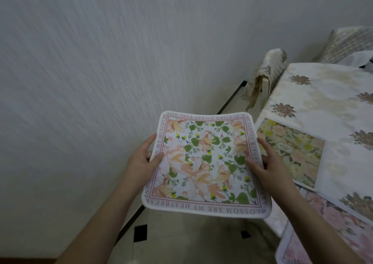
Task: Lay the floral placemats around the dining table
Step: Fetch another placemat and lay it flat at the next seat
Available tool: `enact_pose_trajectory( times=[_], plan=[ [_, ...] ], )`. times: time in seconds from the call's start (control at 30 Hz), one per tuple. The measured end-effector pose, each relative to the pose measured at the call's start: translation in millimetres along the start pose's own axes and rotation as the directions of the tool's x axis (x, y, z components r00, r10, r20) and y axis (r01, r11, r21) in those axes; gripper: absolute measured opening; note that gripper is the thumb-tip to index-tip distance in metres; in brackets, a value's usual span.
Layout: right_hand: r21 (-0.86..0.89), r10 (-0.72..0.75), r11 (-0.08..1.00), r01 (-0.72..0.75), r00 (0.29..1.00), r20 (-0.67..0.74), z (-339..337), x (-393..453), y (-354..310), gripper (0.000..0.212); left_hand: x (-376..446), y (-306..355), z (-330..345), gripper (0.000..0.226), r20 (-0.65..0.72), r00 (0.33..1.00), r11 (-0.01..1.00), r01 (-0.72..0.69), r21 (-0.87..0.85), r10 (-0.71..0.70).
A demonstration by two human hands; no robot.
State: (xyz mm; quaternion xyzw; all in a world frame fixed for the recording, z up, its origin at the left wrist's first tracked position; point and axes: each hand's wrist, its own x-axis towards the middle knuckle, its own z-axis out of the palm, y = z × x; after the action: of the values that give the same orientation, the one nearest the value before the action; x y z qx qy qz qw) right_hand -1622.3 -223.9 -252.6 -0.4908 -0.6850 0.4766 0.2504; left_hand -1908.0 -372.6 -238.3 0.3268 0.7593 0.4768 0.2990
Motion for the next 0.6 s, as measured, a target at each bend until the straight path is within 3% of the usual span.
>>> enact_pose_trajectory(
  times=[0.3, 0.6],
  plan=[
    [0.020, -0.014, 1.000, 0.015, 1.000, -0.021, 36.7, 55.4, -23.3, 0.064, 76.6, -9.1, -25.6, 0.061, 0.006, 1.000, 1.000, 0.005, -0.031, -0.005],
    [-0.036, 0.016, 0.999, -0.020, 0.994, -0.111, 94.2, 133.5, -55.3, 0.065, 183.5, -22.4, -61.7, 0.059, 0.138, 0.989, 0.996, -0.040, -0.083, 0.051]
  ],
)
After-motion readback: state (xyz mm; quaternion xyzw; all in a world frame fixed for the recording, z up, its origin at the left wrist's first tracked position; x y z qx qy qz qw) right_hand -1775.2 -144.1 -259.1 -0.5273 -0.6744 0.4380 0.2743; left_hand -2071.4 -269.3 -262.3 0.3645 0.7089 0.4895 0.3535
